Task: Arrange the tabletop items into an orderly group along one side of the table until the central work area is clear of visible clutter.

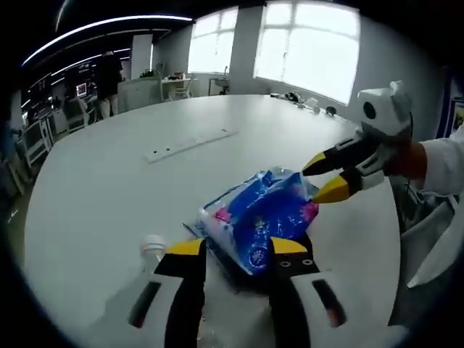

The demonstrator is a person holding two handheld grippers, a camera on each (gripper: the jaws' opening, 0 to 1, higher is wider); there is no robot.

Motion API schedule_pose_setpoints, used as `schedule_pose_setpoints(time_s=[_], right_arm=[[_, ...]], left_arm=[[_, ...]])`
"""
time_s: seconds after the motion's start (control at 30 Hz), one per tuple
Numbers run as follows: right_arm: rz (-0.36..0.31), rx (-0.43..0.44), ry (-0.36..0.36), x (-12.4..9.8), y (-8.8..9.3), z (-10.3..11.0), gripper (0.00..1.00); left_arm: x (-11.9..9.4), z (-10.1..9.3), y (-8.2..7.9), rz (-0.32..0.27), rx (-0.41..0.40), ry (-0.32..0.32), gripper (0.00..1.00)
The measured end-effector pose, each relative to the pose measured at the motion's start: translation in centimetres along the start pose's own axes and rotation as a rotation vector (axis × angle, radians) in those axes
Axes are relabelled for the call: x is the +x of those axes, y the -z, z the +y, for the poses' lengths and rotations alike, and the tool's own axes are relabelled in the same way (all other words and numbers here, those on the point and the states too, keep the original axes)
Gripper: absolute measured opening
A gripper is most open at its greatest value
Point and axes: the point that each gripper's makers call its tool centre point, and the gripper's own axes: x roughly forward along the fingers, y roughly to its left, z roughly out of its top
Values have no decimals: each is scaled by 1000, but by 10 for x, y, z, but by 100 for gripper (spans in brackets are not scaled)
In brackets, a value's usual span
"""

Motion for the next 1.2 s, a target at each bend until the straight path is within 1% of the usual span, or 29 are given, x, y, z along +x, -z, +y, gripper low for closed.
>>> schedule_pose_setpoints(time_s=[0.07, 0.3, 0.6, 0.87, 1.07, 1.2], right_arm=[[1, 5, 0, 1, 1, 0, 29], [15, 24, 10, 5, 7, -3, 21], [24, 32, 16, 7, 10, -2, 5], [24, 34, 22, 6, 9, -3, 2], [28, 25, 31, 4, 10, -4, 0], [16, 29, 35, 1, 7, -5, 0]], left_arm=[[2, 1, 4, 21, 4, -9, 23], [4, 2, 9, 37, 8, -15, 15], [5, 1, 11, 42, 14, -12, 6], [5, -1, 11, 42, 23, -14, 0], [3, -4, 8, 34, 23, -7, 0], [1, -5, 5, 25, 26, -5, 0]])
